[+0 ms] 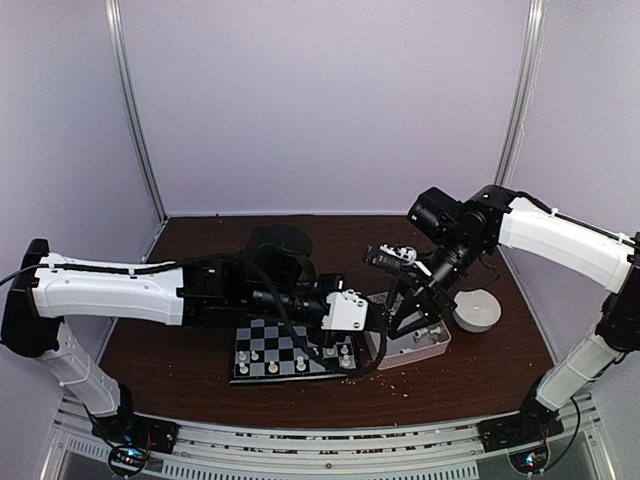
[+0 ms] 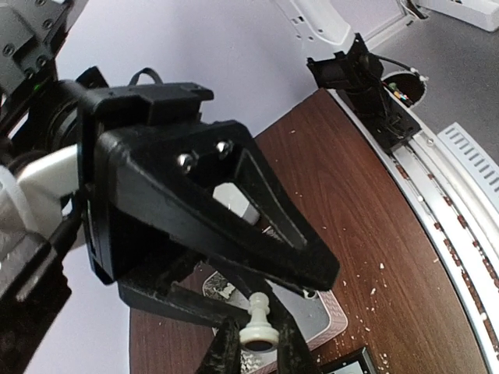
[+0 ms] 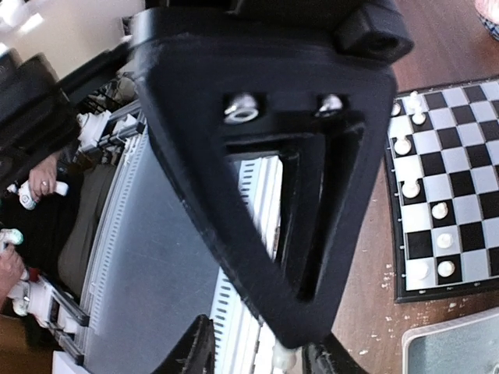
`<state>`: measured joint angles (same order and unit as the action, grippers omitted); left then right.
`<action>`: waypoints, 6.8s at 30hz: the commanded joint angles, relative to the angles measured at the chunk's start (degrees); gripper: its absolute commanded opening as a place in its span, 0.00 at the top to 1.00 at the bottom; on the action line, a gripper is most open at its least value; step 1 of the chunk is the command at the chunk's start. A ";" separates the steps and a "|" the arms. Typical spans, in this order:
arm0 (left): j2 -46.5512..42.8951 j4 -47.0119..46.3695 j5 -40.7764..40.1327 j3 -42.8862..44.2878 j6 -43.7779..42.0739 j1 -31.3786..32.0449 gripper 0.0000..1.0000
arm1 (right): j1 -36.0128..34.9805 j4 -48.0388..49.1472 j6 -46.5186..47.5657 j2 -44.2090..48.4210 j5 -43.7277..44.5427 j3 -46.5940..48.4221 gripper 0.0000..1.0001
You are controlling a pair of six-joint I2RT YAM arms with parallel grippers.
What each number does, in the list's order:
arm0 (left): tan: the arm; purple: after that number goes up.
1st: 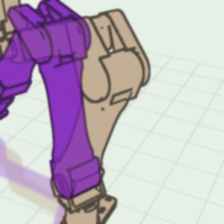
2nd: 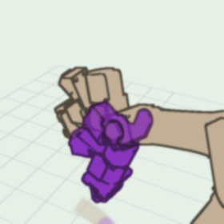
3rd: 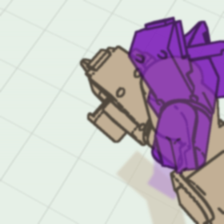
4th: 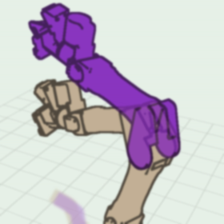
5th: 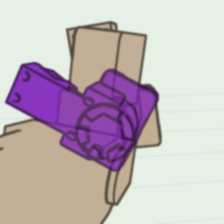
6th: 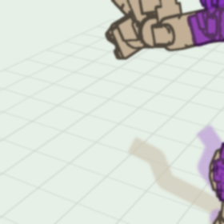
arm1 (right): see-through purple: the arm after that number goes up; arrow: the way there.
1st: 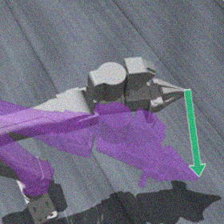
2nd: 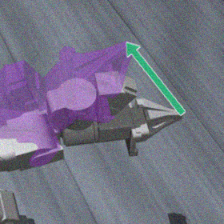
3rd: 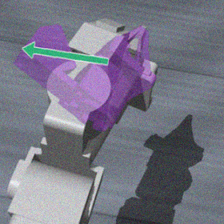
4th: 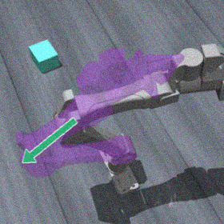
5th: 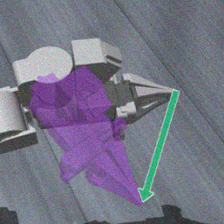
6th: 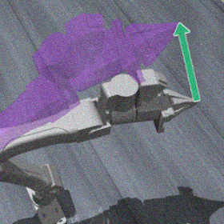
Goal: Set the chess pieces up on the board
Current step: Pick up the chess piece from the storage box, then place the chess piece on the chessboard, then pick up the chess piece from the storage box.
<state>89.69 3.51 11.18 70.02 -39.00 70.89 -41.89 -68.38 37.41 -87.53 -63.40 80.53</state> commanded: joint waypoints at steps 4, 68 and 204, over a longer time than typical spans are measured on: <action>-4.29 -21.95 -2.04 -7.61 23.60 -7.17 0.95 | 12.46 2.30 -3.64 5.14 -5.36 5.21 0.57; -0.47 -51.72 3.27 -14.69 57.22 -13.59 0.95 | 6.20 37.74 -38.21 0.77 -4.81 6.00 0.84; -24.32 -18.05 -33.14 -27.03 61.24 -18.07 0.33 | 6.89 24.32 -30.99 -22.36 45.73 -1.42 0.64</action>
<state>67.29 -13.78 -20.82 43.86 20.21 53.19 -35.24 -46.41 10.22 -108.03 -15.55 77.89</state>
